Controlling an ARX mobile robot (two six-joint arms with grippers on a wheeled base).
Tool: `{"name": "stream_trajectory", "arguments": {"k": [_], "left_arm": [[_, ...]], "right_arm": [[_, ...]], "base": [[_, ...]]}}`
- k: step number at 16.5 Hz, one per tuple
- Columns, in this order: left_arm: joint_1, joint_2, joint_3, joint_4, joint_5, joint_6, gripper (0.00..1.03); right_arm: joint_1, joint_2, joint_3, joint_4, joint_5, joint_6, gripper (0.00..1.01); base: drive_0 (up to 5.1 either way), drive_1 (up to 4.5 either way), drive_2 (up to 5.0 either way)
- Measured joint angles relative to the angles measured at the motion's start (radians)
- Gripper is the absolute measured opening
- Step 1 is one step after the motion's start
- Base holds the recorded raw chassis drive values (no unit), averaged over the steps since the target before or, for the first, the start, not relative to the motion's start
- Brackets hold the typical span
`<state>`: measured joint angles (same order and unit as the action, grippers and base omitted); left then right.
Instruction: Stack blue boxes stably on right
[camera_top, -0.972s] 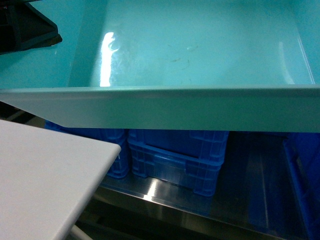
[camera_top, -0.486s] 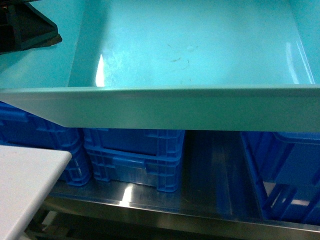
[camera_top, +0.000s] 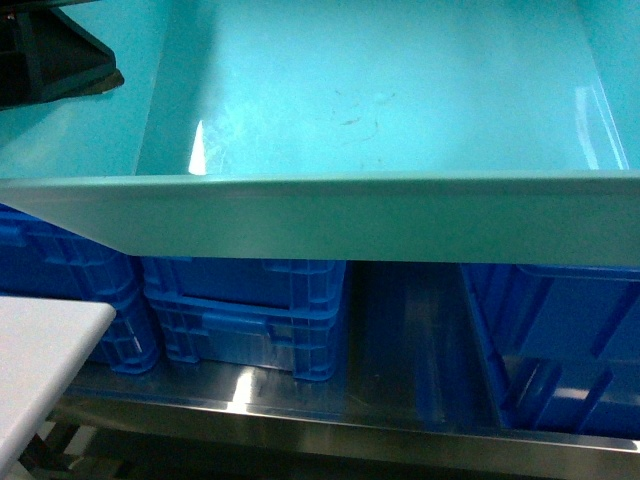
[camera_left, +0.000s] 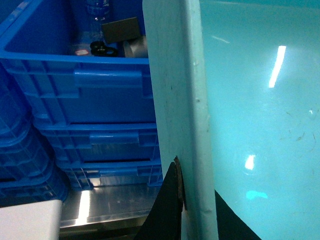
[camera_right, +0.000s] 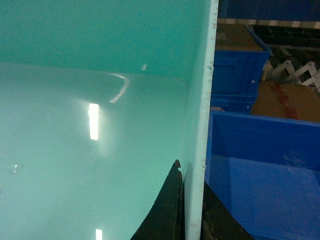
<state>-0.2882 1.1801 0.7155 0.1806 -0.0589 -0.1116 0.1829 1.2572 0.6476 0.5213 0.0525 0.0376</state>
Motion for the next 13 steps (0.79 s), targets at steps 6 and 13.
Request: {"name": "stream_trajectory", "arguments": {"k": [6,13], "left_arm": [[0.000,0.000,0.000,0.000,0.001,0.000,0.02],[0.000,0.000,0.000,0.000,0.002,0.001,0.02]], "right_arm": [[0.000,0.000,0.000,-0.001,0.001,0.003,0.02],[0.000,-0.002,0.000,0.001,0.000,0.003,0.02]], "base": [[4.7,-3.58,-1.3],[4.8,-3.30,-1.3]]}}
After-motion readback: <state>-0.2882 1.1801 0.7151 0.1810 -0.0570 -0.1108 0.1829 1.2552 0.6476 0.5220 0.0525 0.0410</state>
